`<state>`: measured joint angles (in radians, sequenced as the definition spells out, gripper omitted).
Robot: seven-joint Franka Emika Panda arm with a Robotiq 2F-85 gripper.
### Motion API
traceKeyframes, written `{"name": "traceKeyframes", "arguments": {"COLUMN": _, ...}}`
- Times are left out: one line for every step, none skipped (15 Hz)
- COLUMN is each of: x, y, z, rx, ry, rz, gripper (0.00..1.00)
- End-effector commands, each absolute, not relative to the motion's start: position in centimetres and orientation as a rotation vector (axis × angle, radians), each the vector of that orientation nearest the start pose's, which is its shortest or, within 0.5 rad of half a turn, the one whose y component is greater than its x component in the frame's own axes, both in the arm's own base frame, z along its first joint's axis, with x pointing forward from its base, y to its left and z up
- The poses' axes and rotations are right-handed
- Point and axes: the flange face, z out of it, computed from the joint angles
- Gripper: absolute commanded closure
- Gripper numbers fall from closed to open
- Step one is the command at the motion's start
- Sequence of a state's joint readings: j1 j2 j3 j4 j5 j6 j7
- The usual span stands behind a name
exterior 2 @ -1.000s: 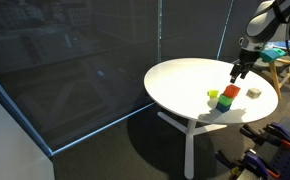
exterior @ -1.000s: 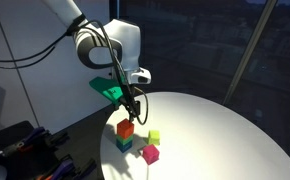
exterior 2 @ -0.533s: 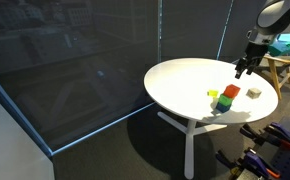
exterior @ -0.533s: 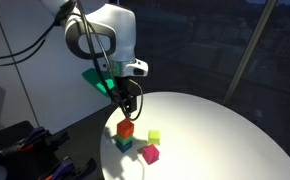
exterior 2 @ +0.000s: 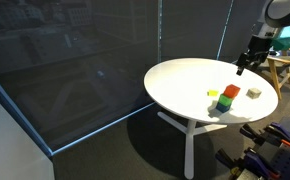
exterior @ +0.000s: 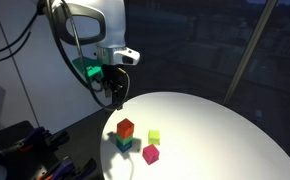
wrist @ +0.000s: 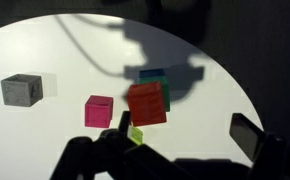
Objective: Put the orange block on the green block
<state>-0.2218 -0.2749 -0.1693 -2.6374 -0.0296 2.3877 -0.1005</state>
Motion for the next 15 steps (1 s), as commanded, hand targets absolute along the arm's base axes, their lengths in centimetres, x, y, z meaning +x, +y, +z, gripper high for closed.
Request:
{"name": "traceKeyframes", "arguments": {"x": 37.3, "y": -13.3, "z": 35.3, "rx": -3.113, "ry": 0.457, "rz": -0.033, "gripper": 0.0}}
{"name": "traceKeyframes", "arguments": {"x": 37.2, "y": -12.7, "z": 35.6, "rx": -3.114, "ry": 0.451, "rz": -0.032, "gripper": 0.0}}
{"name": "traceKeyframes", "arguments": {"x": 37.1, "y": -12.1, "z": 36.0, "rx": -3.115, "ry": 0.438, "rz": -0.034, "gripper": 0.0}}
{"name": "traceKeyframes", "arguments": {"x": 37.0, "y": -11.4, "z": 36.3, "rx": -3.118, "ry": 0.409, "rz": -0.041, "gripper": 0.0}}
{"name": "traceKeyframes", "arguments": {"x": 37.0, "y": -10.8, "z": 36.7, "rx": -3.123, "ry": 0.387, "rz": -0.048, "gripper": 0.0}}
{"name": "traceKeyframes", "arguments": {"x": 37.0, "y": -10.1, "z": 37.0, "rx": -3.125, "ry": 0.355, "rz": -0.052, "gripper": 0.0}}
{"name": "traceKeyframes", "arguments": {"x": 36.9, "y": -9.5, "z": 37.4, "rx": -3.128, "ry": 0.322, "rz": -0.058, "gripper": 0.0}}
{"name": "traceKeyframes", "arguments": {"x": 36.9, "y": -8.9, "z": 37.7, "rx": -3.133, "ry": 0.281, "rz": -0.065, "gripper": 0.0}}
{"name": "traceKeyframes", "arguments": {"x": 36.9, "y": -8.4, "z": 38.1, "rx": -3.133, "ry": 0.249, "rz": -0.074, "gripper": 0.0}}
{"name": "traceKeyframes", "arguments": {"x": 36.8, "y": -7.8, "z": 38.4, "rx": -3.133, "ry": 0.225, "rz": -0.077, "gripper": 0.0}}
{"name": "traceKeyframes", "arguments": {"x": 36.7, "y": -7.4, "z": 38.7, "rx": -3.135, "ry": 0.202, "rz": -0.086, "gripper": 0.0}}
{"name": "traceKeyframes", "arguments": {"x": 36.6, "y": -6.9, "z": 39.1, "rx": -3.135, "ry": 0.18, "rz": -0.092, "gripper": 0.0}}
{"name": "traceKeyframes", "arguments": {"x": 36.5, "y": -6.6, "z": 39.3, "rx": -3.135, "ry": 0.163, "rz": -0.098, "gripper": 0.0}}
{"name": "traceKeyframes", "arguments": {"x": 36.3, "y": -6.2, "z": 39.6, "rx": -3.135, "ry": 0.142, "rz": -0.105, "gripper": 0.0}}
{"name": "traceKeyframes", "arguments": {"x": 36.1, "y": -5.9, "z": 39.9, "rx": -3.131, "ry": 0.124, "rz": -0.111, "gripper": 0.0}}
